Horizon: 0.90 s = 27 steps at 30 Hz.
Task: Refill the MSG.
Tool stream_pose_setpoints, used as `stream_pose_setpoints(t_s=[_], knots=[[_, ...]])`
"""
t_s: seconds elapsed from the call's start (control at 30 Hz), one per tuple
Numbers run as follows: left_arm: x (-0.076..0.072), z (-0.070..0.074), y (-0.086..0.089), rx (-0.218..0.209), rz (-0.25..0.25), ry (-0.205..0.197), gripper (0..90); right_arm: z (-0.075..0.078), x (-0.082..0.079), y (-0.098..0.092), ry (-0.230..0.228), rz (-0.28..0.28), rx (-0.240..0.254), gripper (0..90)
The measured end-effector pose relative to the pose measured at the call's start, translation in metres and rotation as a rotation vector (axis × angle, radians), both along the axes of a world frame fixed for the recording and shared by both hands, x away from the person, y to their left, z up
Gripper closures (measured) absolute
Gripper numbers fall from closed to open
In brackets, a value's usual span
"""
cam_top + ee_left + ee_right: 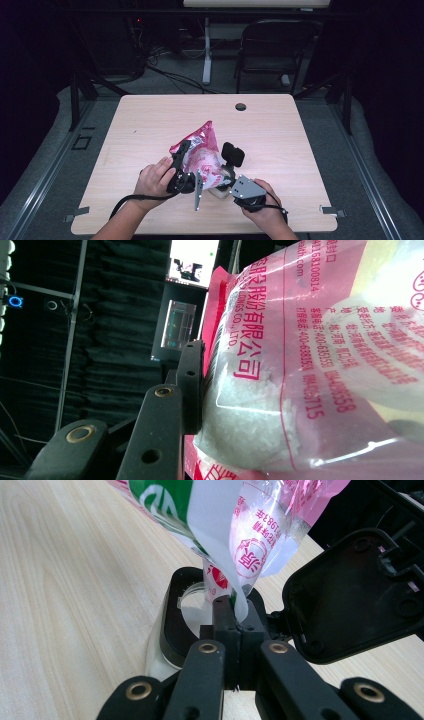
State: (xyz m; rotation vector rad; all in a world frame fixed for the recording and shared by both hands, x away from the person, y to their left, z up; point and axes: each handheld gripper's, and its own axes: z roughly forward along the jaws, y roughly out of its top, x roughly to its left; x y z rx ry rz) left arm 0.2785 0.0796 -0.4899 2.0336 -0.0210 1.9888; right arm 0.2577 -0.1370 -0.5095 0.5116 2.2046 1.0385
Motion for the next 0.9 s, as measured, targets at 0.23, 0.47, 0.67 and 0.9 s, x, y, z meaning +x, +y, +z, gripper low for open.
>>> stream_pose_setpoints(t_s=[0.23, 0.47, 0.67, 0.9], knots=[[0.0001, 0.0008, -0.0005, 0.004, -0.002, -0.006, 69.3, 0.0001, -0.0001, -0.0003, 0.000, -0.001, 0.000, 90.0], [-0.0001, 0.0009, -0.0006, 0.001, 0.000, -0.002, 69.3, -0.0001, 0.0000, -0.0001, 0.000, 0.001, 0.001, 90.0], [-0.0002, 0.0015, -0.0005, 0.002, -0.001, -0.007, 69.3, 0.0001, -0.0001, -0.0003, -0.001, -0.001, 0.000, 90.0], [-0.0002, 0.0018, -0.0004, 0.000, -0.002, -0.008, 69.3, -0.0002, -0.0001, 0.0000, 0.001, 0.001, 0.001, 90.0]])
